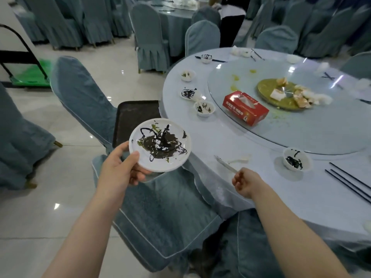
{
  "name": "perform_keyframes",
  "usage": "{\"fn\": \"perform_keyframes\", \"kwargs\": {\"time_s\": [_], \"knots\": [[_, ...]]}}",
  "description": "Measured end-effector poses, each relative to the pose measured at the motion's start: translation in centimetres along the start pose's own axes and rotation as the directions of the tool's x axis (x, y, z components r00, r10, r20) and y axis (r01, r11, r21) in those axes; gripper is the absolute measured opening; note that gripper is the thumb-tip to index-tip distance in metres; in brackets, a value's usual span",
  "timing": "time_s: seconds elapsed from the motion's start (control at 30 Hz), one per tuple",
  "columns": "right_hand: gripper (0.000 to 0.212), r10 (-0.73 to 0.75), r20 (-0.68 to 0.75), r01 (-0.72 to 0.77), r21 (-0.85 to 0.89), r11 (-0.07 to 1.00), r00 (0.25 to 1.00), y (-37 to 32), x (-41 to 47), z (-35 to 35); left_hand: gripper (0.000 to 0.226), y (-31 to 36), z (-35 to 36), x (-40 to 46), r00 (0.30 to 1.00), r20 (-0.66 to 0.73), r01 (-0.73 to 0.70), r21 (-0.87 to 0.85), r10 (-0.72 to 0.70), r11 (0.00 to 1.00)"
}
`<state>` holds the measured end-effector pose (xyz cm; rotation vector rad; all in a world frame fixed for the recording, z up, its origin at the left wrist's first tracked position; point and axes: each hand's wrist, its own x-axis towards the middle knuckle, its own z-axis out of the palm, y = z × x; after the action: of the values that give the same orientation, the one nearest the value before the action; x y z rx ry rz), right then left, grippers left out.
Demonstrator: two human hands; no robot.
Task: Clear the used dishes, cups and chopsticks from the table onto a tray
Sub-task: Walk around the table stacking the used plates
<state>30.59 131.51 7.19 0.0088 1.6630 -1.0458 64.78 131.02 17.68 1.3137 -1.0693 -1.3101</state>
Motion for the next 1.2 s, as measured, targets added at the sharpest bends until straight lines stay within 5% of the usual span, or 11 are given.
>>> {"fn": "perform_keyframes", "kwargs": {"time_s": [0.33,0.7,0.97,1.2], "knots": [[0.024,-0.161,0.044,0.165,-0.085,0.983,0.986,1.6,-5.3,4.0,0.026,-0.3,-4.0,-0.3,1.0,0.023,0.013,-0.023,-0.012,1.0],[0.031,-0.305,0.367,0.392,-0.191,0.9,0.879,1.4,-17.0,14.0,0.033,-0.6,-10.7,-0.1,0.997,-0.062,0.048,-0.016,-0.049,0.999],[0.022,-0.361,0.491,0.58,-0.428,0.693,0.793,7.4,-20.9,23.9,0.03,-0.5,-19.2,-1.0,0.989,-0.139,0.035,-0.046,-0.041,0.998],[0.021,-0.385,0.58,0.678,-0.454,0.578,0.717,11.4,-22.0,31.9,0.027,-0.8,-25.8,-1.1,0.982,-0.181,0.04,-0.058,-0.05,0.998]]}}
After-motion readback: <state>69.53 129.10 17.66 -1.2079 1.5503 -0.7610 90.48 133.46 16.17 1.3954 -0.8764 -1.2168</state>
